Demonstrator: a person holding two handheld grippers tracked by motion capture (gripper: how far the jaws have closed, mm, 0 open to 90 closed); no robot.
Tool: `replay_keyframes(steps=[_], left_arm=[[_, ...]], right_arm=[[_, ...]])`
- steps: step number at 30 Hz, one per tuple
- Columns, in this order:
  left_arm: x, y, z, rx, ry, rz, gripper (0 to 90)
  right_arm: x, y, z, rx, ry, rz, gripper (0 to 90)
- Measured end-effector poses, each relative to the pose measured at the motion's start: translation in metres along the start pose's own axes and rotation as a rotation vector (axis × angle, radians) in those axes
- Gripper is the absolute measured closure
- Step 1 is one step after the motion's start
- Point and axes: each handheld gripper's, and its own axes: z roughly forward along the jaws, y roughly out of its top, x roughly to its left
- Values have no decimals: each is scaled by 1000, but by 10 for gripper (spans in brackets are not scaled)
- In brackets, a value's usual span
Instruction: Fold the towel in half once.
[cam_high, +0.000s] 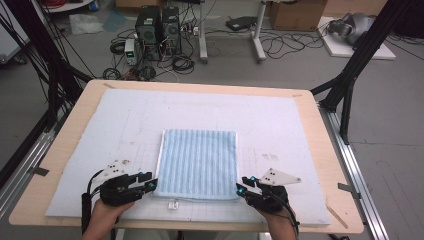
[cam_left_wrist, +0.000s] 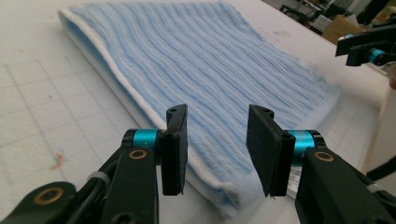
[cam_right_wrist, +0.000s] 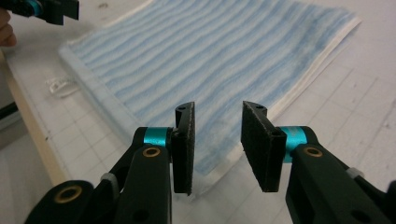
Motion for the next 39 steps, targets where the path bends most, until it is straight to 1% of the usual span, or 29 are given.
replay_keyframes(steps=[2, 3, 4, 6, 7, 10, 12, 14, 15, 17, 20, 22, 23, 24, 25, 26, 28, 30, 31, 33, 35, 37, 38, 39], left_arm=[[3, 3, 2, -4, 8, -8, 587], [4, 4, 4, -5, 13, -8, 587], [5, 5, 5, -2, 18, -8, 587], [5, 7, 8, 1, 24, -2, 587], [6, 8, 10, 4, 26, 7, 589], [7, 11, 13, 14, 21, 25, 603], [10, 13, 15, 12, 14, 11, 611], [14, 16, 16, 3, 8, -12, 612], [15, 18, 17, -1, 10, -22, 613], [19, 21, 18, -4, 12, -22, 616], [25, 25, 20, -9, 17, -27, 615], [29, 29, 24, -7, 18, -30, 615], [31, 31, 26, -6, 18, -31, 614], [33, 33, 28, -4, 18, -27, 614], [35, 36, 31, -5, 24, -27, 614], [38, 39, 34, -5, 23, -30, 614], [44, 46, 42, -6, 35, -25, 619], [51, 55, 51, -2, 56, -19, 643], [54, 59, 57, 2, 65, -20, 656], [60, 67, 68, 6, 95, 8, 702], [66, 73, 81, 21, 105, 2, 731], [71, 77, 94, 52, 121, 13, 777], [74, 77, 100, 67, 136, 13, 785], [76, 77, 106, 87, 141, 4, 797]], right_arm=[[-1, 0, 4, 9, -9, -6, 656], [-1, 0, 9, 29, -5, -5, 660], [-1, 0, 14, 43, -6, -16, 665], [1, 0, 21, 70, 4, -30, 676], [1, 0, 24, 79, 4, -44, 681], [4, 0, 32, 130, 12, -78, 702], [4, -1, 37, 185, 22, -101, 707], [4, -2, 37, 204, 33, -129, 706], [4, -1, 37, 220, 32, -158, 706], [7, 0, 35, 240, 31, -187, 708], [7, 0, 32, 261, 67, -212, 714], [4, 1, 31, 272, 95, -206, 711], [2, 2, 31, 268, 111, -207, 696], [0, 3, 31, 251, 123, -193, 681], [-4, 5, 31, 218, 138, -167, 660], [-8, 7, 31, 177, 140, -146, 647], [-17, 13, 32, 111, 124, -112, 636], [-25, 19, 34, 80, 83, -87, 642], [-30, 21, 37, 73, 67, -79, 646], [-37, 23, 42, 64, 45, -60, 655], [-44, 24, 46, 72, 31, -46, 655], [-47, 24, 47, 72, 29, -42, 654], [-48, 25, 47, 73, 29, -40, 653], [-49, 25, 48, 75, 30, -38, 652]])
